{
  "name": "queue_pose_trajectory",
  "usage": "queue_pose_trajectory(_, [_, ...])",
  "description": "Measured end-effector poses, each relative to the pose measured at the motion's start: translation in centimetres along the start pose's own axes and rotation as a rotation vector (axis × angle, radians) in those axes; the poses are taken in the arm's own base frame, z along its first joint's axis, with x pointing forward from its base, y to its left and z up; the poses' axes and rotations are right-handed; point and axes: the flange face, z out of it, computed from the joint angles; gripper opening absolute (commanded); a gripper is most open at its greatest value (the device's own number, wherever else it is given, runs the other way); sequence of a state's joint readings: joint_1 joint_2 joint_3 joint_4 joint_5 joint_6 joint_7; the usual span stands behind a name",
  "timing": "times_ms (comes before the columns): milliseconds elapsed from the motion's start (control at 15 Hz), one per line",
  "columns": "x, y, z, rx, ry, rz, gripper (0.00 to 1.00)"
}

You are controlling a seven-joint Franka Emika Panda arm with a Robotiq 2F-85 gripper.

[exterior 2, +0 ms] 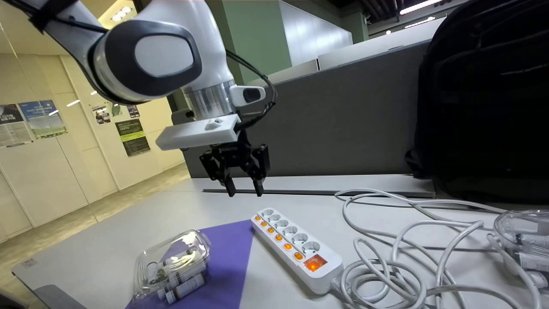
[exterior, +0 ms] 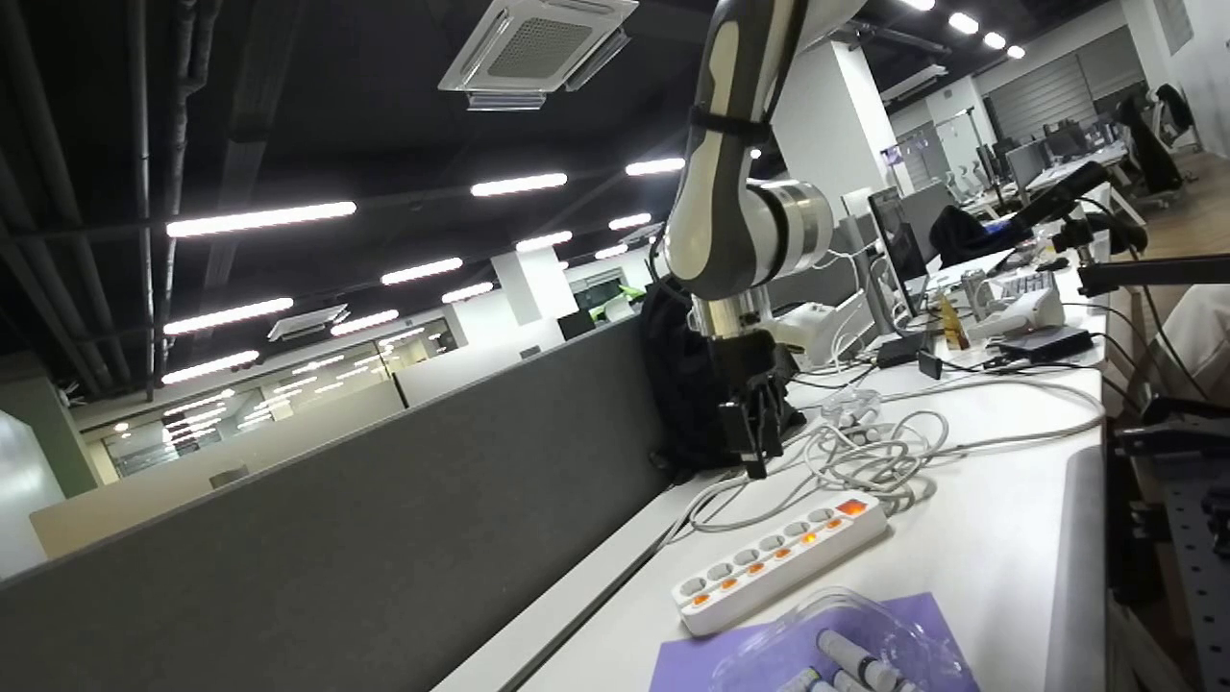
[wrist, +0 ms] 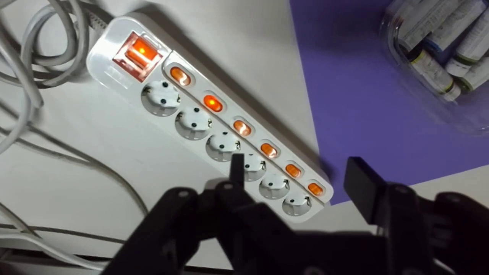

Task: Turn off the switch on the second position from the right

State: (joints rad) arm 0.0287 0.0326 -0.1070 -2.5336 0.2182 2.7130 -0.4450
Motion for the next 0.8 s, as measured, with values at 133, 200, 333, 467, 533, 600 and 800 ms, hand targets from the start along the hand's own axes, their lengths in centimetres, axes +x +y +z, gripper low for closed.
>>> queue_pose_trajectory(133, [1.1,0.1,1.4,0.016,-0.011,0.002,0.25])
queue_pose_trajectory(200, [1.6,0.3,2.1,0.02,-0.017,0.004,0.19])
queue_pose_trajectory(333, [2.4,0.8,3.3,0.024,-0.029,0.01,0.05])
queue_pose_trajectory(467, [2.8,1.5,4.3,0.028,-0.045,0.018,0.0])
queue_pose_trajectory(533, [2.9,1.9,4.8,0.03,-0.053,0.022,0.0])
queue_pose_trajectory(600, [2.9,2.4,5.3,0.03,-0.061,0.026,0.0])
queue_pose_trajectory(800, [2.4,4.2,6.4,0.011,-0.088,0.034,0.0])
